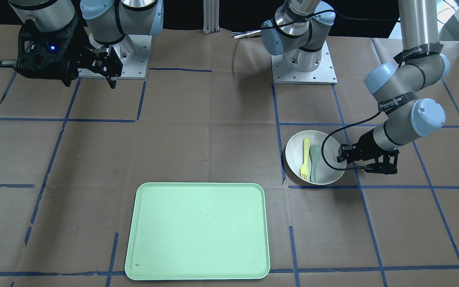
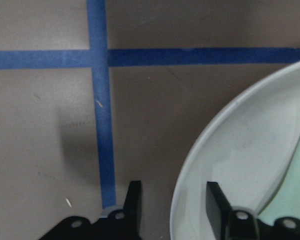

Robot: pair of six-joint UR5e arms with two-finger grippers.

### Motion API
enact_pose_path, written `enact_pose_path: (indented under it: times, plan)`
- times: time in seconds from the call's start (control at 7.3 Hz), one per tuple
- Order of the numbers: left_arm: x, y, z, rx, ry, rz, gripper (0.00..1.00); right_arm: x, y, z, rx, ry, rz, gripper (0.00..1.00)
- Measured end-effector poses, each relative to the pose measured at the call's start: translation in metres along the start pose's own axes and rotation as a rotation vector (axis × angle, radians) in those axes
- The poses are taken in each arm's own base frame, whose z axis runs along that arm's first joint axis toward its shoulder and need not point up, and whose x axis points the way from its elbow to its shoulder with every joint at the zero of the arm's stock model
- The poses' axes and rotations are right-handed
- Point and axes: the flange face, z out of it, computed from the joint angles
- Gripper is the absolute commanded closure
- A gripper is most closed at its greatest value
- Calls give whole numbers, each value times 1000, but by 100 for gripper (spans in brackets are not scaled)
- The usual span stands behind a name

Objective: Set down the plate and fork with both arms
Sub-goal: 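Close the left gripper on the plate rim nearest it, then carry the plate with the left gripper onto the green tray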

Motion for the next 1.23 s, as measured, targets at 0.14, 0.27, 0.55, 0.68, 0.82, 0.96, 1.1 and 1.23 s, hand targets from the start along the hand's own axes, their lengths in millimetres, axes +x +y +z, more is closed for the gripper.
enact_pose_path:
  times: [0.14, 0.27, 0.55, 0.68, 0.82, 0.96, 1.1, 1.23]
  plan:
    - [0, 0, 0, -1, 1, 0, 75, 1, -2, 3, -6, 1, -1, 0]
    - [0, 0, 1, -1, 1, 0, 80, 2, -4, 5, -8, 1, 0, 0]
    - [0, -1, 0, 0, 1, 2, 88, 3, -6, 8, -11, 1, 8, 0]
    - [1, -1, -1, 3, 0, 4, 90, 3, -7, 10, -13, 1, 10, 0]
    - [4, -2, -3, 12, 10, 7, 90, 3, -8, 11, -9, 1, 11, 0]
    - [9, -3, -5, 28, 33, 11, 90, 3, -8, 11, -6, 1, 13, 0]
    - [16, -4, -8, 44, 60, 14, 90, 3, -9, 11, -5, 1, 15, 0]
    - [24, -6, -10, 60, 87, 17, 90, 3, -9, 11, -4, 1, 19, 0]
